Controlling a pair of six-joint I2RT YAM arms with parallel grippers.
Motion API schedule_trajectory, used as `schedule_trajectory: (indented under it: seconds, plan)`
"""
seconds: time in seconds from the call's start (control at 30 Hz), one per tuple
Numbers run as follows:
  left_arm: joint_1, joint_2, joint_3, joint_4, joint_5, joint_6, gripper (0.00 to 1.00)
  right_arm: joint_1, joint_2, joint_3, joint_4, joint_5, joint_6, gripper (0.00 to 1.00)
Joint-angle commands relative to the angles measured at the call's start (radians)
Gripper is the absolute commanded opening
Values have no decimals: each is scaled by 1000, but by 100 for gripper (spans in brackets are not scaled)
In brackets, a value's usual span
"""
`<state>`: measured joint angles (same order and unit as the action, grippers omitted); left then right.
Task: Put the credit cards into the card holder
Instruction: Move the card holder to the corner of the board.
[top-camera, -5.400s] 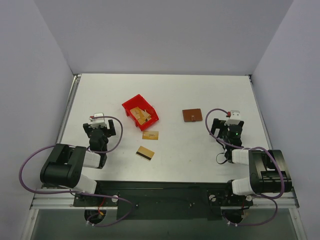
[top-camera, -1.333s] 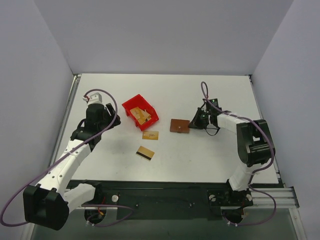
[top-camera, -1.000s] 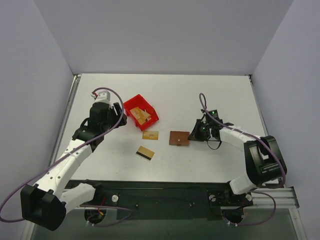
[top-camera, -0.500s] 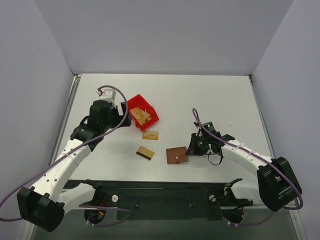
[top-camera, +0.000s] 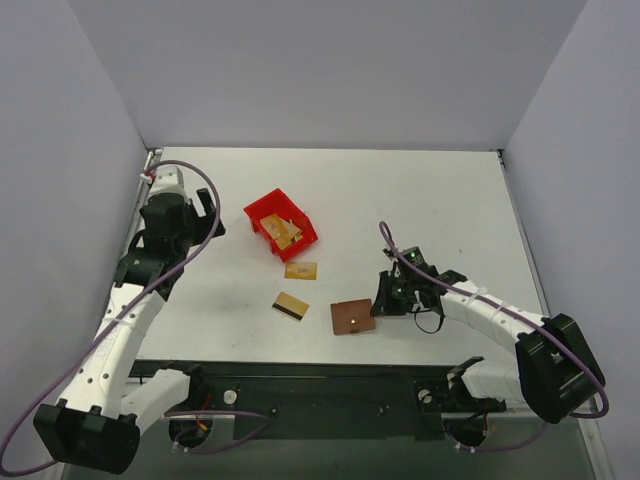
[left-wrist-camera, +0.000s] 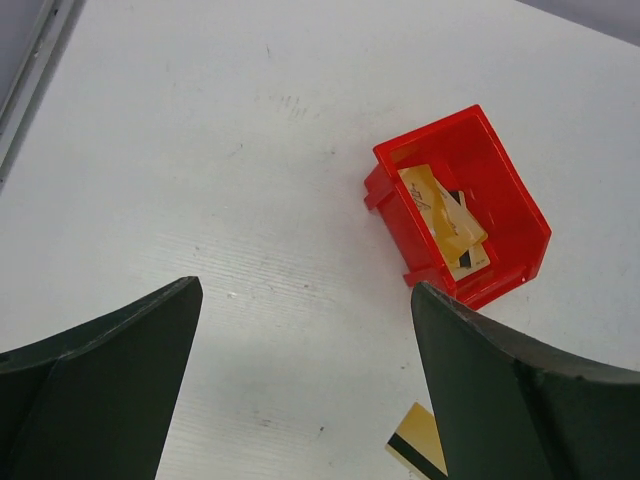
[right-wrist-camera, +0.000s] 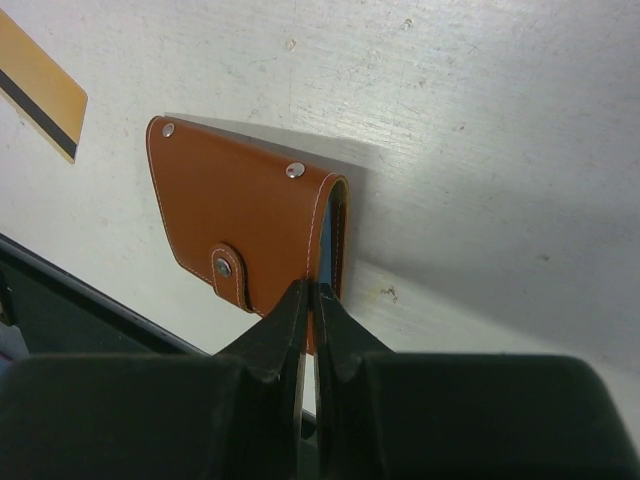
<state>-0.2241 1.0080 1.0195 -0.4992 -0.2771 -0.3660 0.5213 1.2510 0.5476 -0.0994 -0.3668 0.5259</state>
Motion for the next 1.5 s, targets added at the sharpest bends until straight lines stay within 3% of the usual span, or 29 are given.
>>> schedule_trajectory:
  seconds: [0.0,0.13,0.23,0.53,1.23,1.47]
  plan:
    - [23,-54,-15,16,0,-33,97,11,-35,12,-57,20,-18,0]
    - [25,-33,-21,19,55,10,95,20,-35,20,-62,12,-43,0]
    - [23,7,0,4,154,51,78,32,-32,29,-72,-6,-73,0]
    - [12,24,10,30,363,105,61,124,-25,86,-148,-34,-168,0]
    - [-79,104,60,-6,317,127,59,255,36,156,-209,-64,-242,0]
    - [-176,156,82,-4,315,125,59,250,70,198,-214,40,-262,0]
